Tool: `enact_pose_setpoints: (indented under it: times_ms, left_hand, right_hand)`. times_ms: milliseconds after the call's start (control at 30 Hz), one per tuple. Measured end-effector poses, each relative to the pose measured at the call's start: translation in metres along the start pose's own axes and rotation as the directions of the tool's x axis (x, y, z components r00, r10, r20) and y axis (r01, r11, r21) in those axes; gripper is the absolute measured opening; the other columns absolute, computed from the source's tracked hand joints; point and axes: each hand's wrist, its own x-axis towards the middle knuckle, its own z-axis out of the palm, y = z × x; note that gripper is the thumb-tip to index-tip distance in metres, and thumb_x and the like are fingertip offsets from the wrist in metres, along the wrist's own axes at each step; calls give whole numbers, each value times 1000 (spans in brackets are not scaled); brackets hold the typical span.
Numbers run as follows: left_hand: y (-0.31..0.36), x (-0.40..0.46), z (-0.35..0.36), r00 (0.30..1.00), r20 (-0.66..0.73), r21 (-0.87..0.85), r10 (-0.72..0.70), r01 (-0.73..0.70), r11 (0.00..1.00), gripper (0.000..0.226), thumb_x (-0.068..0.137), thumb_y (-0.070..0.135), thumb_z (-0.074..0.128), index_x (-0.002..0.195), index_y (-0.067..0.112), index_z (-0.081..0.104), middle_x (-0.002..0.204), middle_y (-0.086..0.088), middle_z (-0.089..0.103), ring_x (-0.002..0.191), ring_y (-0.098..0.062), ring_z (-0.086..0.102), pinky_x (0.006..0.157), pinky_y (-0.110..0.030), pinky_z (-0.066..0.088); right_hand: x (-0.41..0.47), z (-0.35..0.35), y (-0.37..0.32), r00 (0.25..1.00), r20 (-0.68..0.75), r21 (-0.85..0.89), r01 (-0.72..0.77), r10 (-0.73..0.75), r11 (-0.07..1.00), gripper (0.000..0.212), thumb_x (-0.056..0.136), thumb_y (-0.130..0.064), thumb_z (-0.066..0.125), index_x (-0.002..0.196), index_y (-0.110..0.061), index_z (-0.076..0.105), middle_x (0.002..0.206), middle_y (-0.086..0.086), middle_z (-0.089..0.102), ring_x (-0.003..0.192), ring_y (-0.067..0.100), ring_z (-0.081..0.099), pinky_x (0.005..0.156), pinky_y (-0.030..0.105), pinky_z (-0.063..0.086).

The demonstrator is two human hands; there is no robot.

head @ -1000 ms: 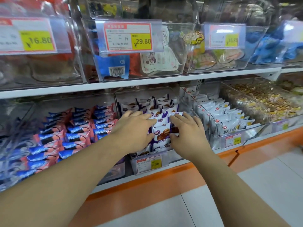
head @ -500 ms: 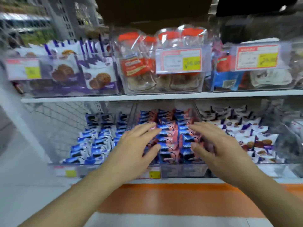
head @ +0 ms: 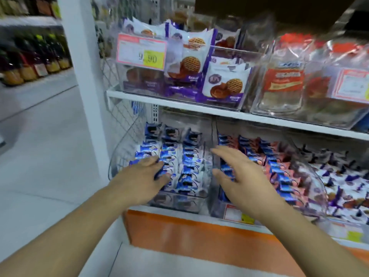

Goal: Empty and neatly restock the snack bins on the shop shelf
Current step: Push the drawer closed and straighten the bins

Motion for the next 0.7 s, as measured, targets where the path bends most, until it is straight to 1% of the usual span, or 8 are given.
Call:
enact_pose_setpoints:
  times_ms: [33,133,267,400,433,533,600,700]
  left_hand:
    - [0,3,0,1000,20,-8,-6,6,1000,80,100,71,31,166,29,15,174,9,1,160,-10,4,130,-39,15]
    - [-3,9,-6,997,64,-22,-50,52,998,94,96,77,38,167,27,1,174,4,-8,161,-17,0,130,-39,12]
    - [-4,12,-11,976,207,-30,-72,80,996,104,90,85,37,165,28,-7,172,10,-12,160,-12,-6,130,-42,11]
    - [-4,12,-11,970,235,-32,-61,71,997,103,88,85,41,166,33,-2,173,10,-1,160,-14,2,129,-44,18]
    - [-4,12,-12,969,242,-40,-60,72,997,103,88,84,43,166,34,-1,174,10,1,160,-15,5,128,-44,20]
    - [-3,12,-16,973,227,-50,-46,59,997,98,91,80,45,166,34,0,173,12,1,160,-15,7,129,-39,17]
    - [3,17,-19,986,168,-4,11,-11,1000,95,94,79,41,166,35,-1,173,13,-4,160,-14,-1,130,-41,7]
    - [20,36,-19,984,134,-15,117,-116,993,89,97,76,39,165,37,-2,172,16,-8,159,-13,-8,130,-42,3]
  right_hand:
    - [7,3,-5,1000,6,-8,-1,1,1000,53,107,-38,54,158,-35,39,163,-21,32,152,0,20,123,16,16]
    - [23,14,-15,999,23,-17,-28,28,999,54,108,-41,52,159,-34,38,165,-16,32,154,5,22,125,24,20]
    - [32,24,-16,998,35,-17,-55,55,998,54,107,-41,53,158,-32,40,164,-13,35,151,7,26,114,15,16]
    - [31,24,-10,997,51,-18,-53,54,998,55,106,-41,56,157,-33,40,162,-17,36,148,1,26,105,2,8]
    - [30,22,-8,998,50,-26,-42,43,999,56,105,-41,56,158,-33,40,162,-18,36,149,0,24,106,2,8]
    - [27,18,1,998,55,-53,-13,16,998,62,104,-47,56,161,-34,36,168,-20,27,156,1,13,123,20,11]
    - [26,15,7,998,64,-47,-18,21,999,66,102,-55,54,162,-36,32,169,-22,20,157,1,8,129,31,12]
    - [24,16,10,997,79,-24,-16,18,1000,70,101,-59,52,163,-38,27,170,-26,15,158,-1,2,130,32,10]
